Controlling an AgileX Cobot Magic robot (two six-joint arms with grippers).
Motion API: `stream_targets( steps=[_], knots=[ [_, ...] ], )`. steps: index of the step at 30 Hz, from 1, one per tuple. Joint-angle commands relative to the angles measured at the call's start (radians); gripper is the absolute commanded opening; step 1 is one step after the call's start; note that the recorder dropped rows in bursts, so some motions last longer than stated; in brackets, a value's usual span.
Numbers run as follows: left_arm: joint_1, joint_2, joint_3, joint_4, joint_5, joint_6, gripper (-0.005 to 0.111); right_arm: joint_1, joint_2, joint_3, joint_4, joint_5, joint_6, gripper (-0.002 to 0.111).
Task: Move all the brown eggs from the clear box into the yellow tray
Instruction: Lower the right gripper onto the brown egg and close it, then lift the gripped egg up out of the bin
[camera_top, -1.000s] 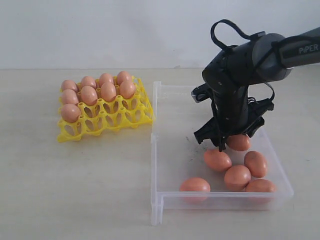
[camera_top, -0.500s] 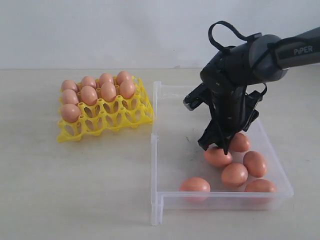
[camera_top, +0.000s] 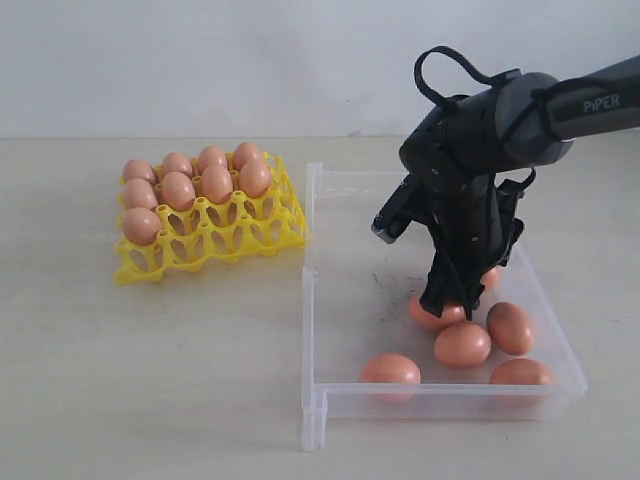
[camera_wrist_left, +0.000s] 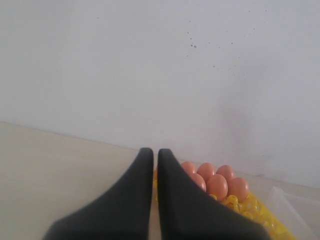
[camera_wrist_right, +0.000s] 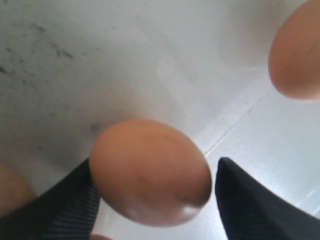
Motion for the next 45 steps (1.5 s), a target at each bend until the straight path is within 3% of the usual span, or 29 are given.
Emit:
stream_targets(
  steps=[1, 4, 6, 9, 12, 14, 30, 36, 39, 42, 43, 45],
  knots=[
    [-0.004, -0.003, -0.003, -0.003, 0.000, 0.009, 0.004, -0.007, 0.037, 0.015, 0.026, -0.018, -0.015, 0.041],
    [-0.004, -0.003, -0.003, -0.003, 0.000, 0.009, 0.004, -0.007, 0.037, 0.015, -0.001, -0.046, -0.015, 0.027],
    [-0.004, -0.003, -0.003, -0.003, 0.000, 0.009, 0.004, -0.007, 0.037, 0.015, -0.011, -0.047, -0.024, 0.028],
    [-0.004, -0.003, -0.003, -0.003, 0.000, 0.009, 0.004, -0.007, 0.037, 0.015, -0.014, -0.006, -0.117, 0.039],
    [-0.004, -0.003, -0.003, -0.003, 0.000, 0.009, 0.004, -0.007, 0.037, 0.015, -0.061, 0.047, -0.155, 0.061],
    [-0.004, -0.003, -0.003, -0.003, 0.000, 0.009, 0.004, -0.007, 0.037, 0.015, -0.102, 0.057, -0.166, 0.070],
    [-0.004, -0.003, -0.003, -0.003, 0.000, 0.009, 0.004, -0.007, 0.044, 0.015, -0.123, -0.039, -0.347, 0.070],
    [-0.004, -0.003, -0.003, -0.003, 0.000, 0.009, 0.004, -0.007, 0.082, 0.015, -0.062, -0.075, -0.406, 0.061],
    [-0.004, -0.003, -0.003, -0.003, 0.000, 0.009, 0.004, -0.007, 0.101, 0.015, -0.064, -0.074, -0.409, 0.051],
    [-0.004, -0.003, -0.003, -0.003, 0.000, 0.009, 0.004, -0.007, 0.103, 0.015, -0.066, -0.067, -0.411, 0.026],
    [-0.004, -0.003, -0.003, -0.003, 0.000, 0.009, 0.004, -0.007, 0.103, 0.015, -0.066, -0.067, -0.406, 0.001],
    [-0.004, -0.003, -0.003, -0.003, 0.000, 0.009, 0.004, -0.007, 0.099, 0.015, -0.068, -0.110, -0.335, 0.000]
  ],
)
